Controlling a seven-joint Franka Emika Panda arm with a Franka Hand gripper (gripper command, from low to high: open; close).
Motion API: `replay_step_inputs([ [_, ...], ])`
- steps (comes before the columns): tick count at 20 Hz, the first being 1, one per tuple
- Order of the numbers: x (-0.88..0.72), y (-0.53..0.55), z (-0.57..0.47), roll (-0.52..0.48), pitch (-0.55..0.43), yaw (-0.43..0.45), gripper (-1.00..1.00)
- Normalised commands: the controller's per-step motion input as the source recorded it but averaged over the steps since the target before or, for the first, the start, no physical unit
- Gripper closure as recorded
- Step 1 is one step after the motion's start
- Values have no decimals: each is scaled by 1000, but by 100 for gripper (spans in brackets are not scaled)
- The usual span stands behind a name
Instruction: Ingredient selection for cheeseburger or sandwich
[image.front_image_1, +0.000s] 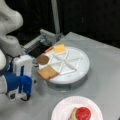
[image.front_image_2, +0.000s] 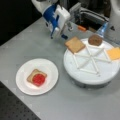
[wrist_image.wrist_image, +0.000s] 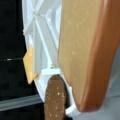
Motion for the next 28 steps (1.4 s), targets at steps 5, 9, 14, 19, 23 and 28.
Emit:
replay_step_inputs([
  [5,242,-215,-196,416,-101,116,-100],
  [9,222,-168,-216,385,-132,105,-100],
  [14,206,-172,-202,356,-136,88,-100],
  [19,219,-162,-173,355,-135,71,-100],
  [23,222,-121,-169,349,-114,48,-100],
  [28,204,-68,-161,334,-106,30,-100],
])
